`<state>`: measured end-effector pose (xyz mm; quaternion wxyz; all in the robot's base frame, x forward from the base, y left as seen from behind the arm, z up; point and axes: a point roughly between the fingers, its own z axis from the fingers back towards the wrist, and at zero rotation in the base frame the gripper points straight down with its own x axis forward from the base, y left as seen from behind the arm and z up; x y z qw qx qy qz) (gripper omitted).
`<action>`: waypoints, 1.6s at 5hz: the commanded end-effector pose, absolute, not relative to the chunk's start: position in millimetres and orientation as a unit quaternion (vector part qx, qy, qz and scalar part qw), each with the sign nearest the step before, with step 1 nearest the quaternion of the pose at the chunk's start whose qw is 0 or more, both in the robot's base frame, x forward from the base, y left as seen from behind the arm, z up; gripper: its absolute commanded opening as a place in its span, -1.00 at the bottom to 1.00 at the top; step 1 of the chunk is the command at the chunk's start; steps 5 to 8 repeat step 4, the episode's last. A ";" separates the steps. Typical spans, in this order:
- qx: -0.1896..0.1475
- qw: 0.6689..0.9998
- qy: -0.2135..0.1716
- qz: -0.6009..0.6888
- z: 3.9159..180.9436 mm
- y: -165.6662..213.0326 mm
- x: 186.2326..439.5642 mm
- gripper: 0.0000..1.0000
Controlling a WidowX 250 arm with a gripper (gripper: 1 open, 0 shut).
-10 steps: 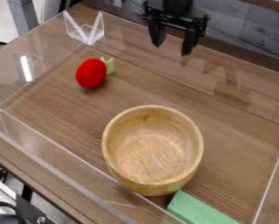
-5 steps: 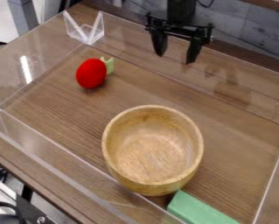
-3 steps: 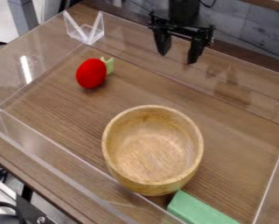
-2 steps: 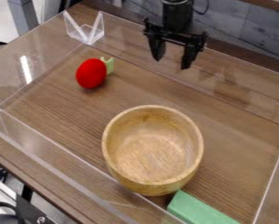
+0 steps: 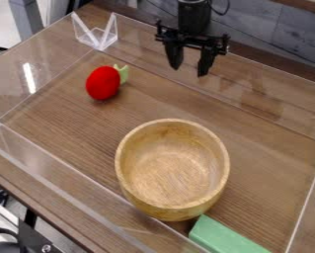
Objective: Move the red fruit to the left
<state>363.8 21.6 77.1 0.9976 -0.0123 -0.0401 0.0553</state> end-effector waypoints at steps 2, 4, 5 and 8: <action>-0.018 0.993 -0.099 0.060 122.7 26.2 374.6 1.00; -0.023 0.995 -0.096 0.028 119.6 29.1 376.1 1.00; -0.023 0.995 -0.096 0.028 119.6 29.1 376.1 1.00; -0.023 0.995 -0.096 0.028 119.6 29.1 376.1 1.00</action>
